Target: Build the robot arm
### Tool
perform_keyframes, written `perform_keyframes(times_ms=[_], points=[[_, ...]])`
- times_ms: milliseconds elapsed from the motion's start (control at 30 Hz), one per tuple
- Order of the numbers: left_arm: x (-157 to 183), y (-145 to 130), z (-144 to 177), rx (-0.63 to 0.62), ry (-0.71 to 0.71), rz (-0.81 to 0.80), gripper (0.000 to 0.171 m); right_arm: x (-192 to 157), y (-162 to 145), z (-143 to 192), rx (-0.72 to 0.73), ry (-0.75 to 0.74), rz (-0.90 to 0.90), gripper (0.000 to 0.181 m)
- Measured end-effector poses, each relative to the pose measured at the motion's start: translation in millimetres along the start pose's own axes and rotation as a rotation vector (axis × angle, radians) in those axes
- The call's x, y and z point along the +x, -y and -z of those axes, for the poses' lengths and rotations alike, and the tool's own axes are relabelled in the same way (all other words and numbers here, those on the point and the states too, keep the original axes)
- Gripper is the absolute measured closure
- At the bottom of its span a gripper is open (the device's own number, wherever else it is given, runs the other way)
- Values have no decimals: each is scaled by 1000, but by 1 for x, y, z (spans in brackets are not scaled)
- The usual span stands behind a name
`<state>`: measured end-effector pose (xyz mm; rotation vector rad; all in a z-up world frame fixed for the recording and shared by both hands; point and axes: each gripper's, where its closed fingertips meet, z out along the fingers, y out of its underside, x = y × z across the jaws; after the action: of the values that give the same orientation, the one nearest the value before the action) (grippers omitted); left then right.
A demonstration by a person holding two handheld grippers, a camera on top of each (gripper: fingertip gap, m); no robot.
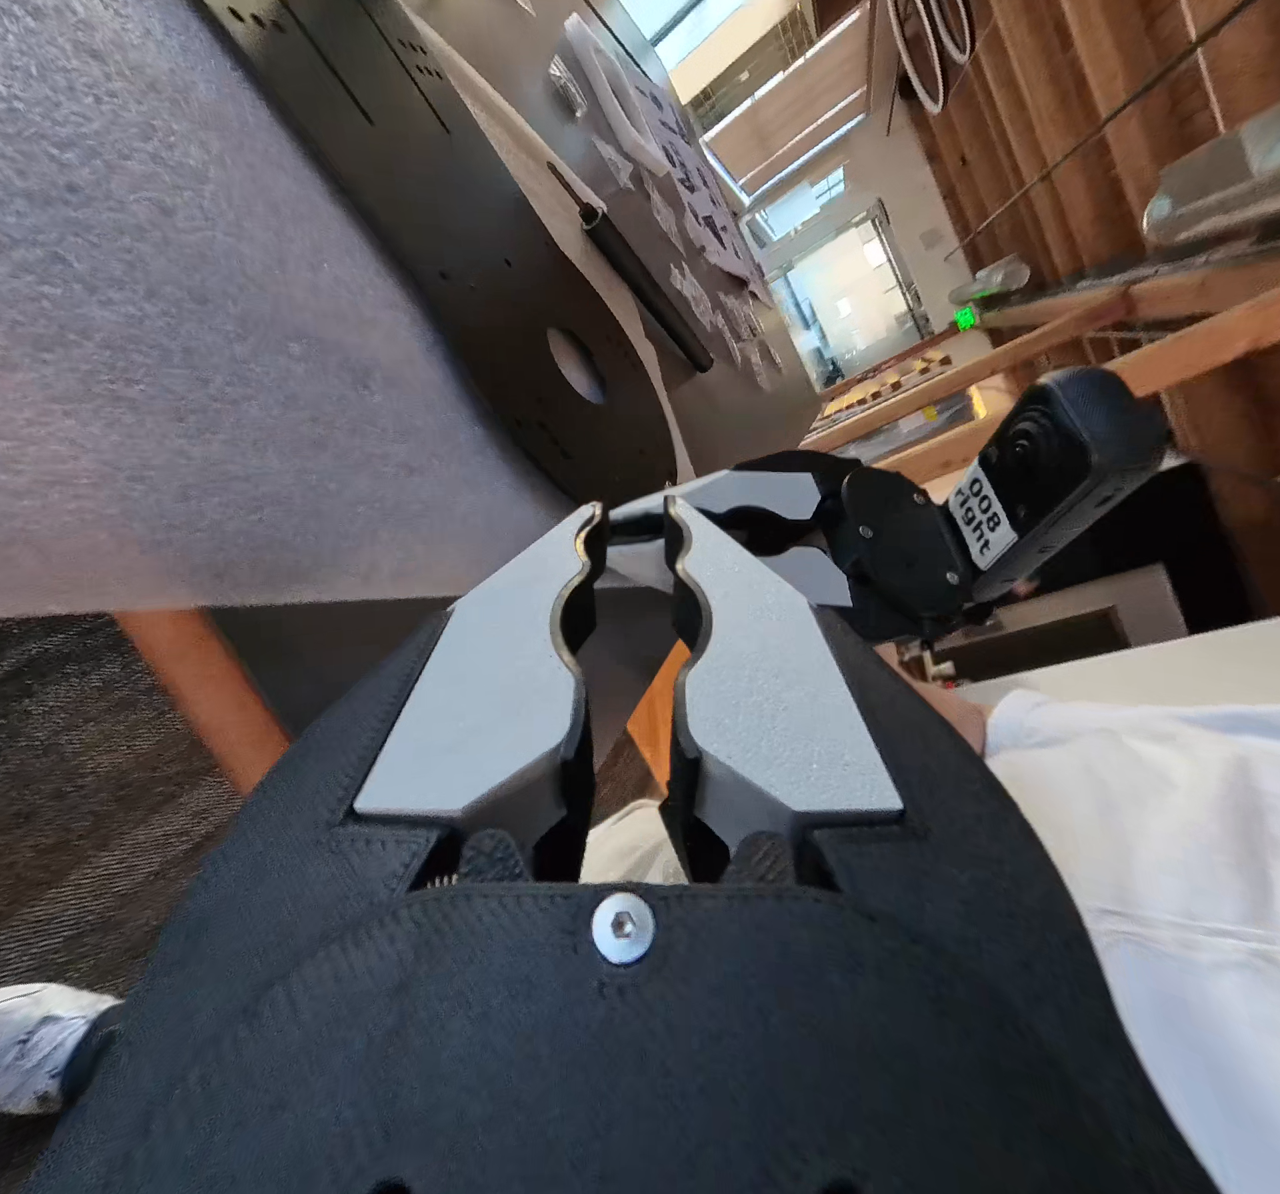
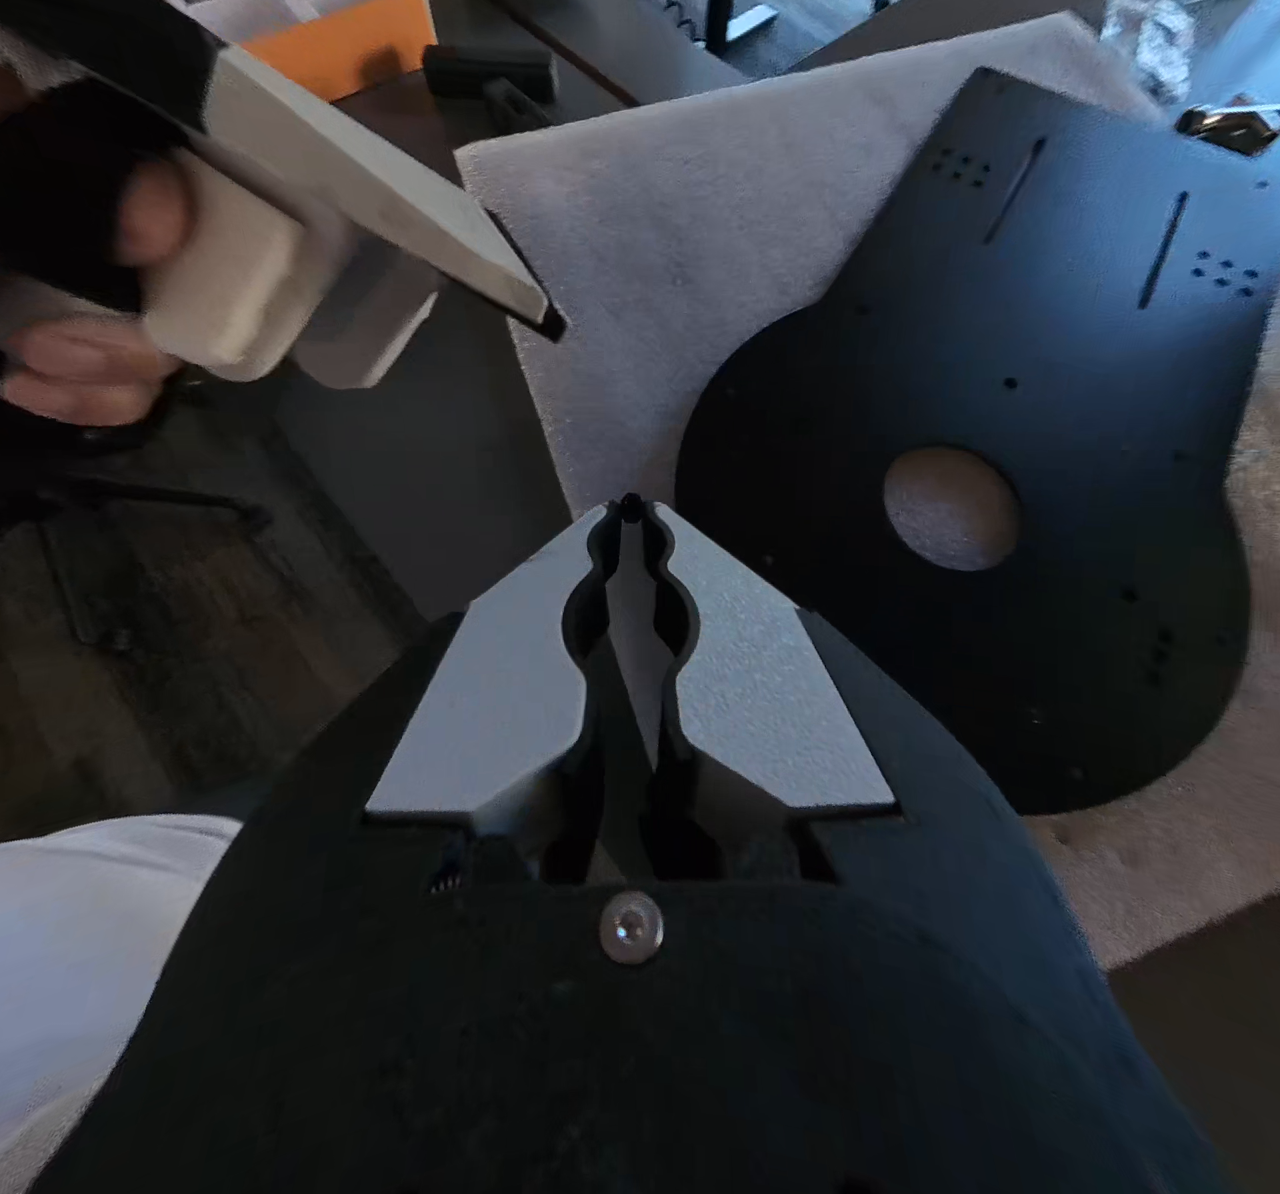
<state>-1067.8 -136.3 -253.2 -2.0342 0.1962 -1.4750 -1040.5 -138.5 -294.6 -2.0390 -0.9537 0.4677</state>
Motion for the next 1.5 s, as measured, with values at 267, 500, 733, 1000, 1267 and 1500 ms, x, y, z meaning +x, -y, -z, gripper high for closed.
perform_keyframes(times_ms=[267, 500, 733, 1000, 1267, 1500], points=[[6, -9, -3, -79, -29, -82, 160, 1, -3, 1, -18, -81, 61, 174], [-2, -19, -2, -147, 37, -340, 155, -1, -3, 15, 4, -94, 115, 169], [-1, -28, -26, -138, 187, -701, 146, 34, -3, 56, 36, -149, 174, 163], [-9, -33, -36, -180, 290, -779, 155, 26, -2, 45, 74, -134, 497, 161], [-13, -33, -35, -200, 340, -793, 160, 27, -16, 29, 1, -250, 843, 169], [-15, -32, -35, -235, 349, -816, 163, 25, -17, 27, -46, -332, 965, 176]])
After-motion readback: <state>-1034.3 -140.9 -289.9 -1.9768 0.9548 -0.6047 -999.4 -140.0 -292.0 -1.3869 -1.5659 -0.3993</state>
